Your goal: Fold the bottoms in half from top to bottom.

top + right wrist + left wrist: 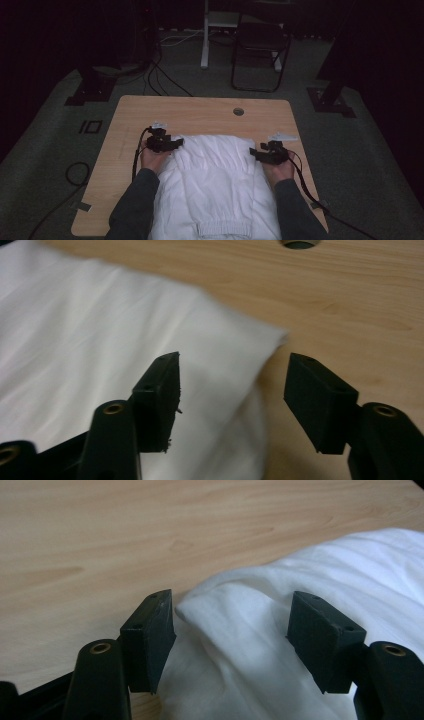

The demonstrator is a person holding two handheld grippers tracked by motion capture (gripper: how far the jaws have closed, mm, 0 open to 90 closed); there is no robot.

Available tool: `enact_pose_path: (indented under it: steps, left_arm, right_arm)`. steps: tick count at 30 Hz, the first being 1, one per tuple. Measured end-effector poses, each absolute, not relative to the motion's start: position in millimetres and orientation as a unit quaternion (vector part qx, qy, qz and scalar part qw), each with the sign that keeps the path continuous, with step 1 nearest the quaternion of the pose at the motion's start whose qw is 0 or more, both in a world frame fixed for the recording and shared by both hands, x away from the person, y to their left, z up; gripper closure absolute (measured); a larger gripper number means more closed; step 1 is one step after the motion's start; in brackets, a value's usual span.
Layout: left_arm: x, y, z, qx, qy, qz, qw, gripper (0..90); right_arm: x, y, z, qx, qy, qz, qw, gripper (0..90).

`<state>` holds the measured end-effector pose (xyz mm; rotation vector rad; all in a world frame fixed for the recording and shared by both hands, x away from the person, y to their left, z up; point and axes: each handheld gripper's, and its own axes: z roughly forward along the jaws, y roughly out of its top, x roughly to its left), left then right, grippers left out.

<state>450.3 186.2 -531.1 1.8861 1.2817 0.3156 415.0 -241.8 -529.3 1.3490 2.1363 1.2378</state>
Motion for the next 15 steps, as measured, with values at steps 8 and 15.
enact_pose_path:
  steps: [8, 15]
  left_arm:
    - [458.6, 186.3, -546.8, 0.757, 0.513, 0.089, 0.394, 41.7]
    - [458.9, 184.3, -548.7, 0.765, 0.508, 0.082, 0.386, 56.9]
  right_arm:
    - [469.9, -229.4, -551.4, 0.502, 0.754, 0.413, 0.099, 35.0]
    - [472.0, -212.4, -555.7, 0.491, 0.773, 0.384, 0.116, 43.5]
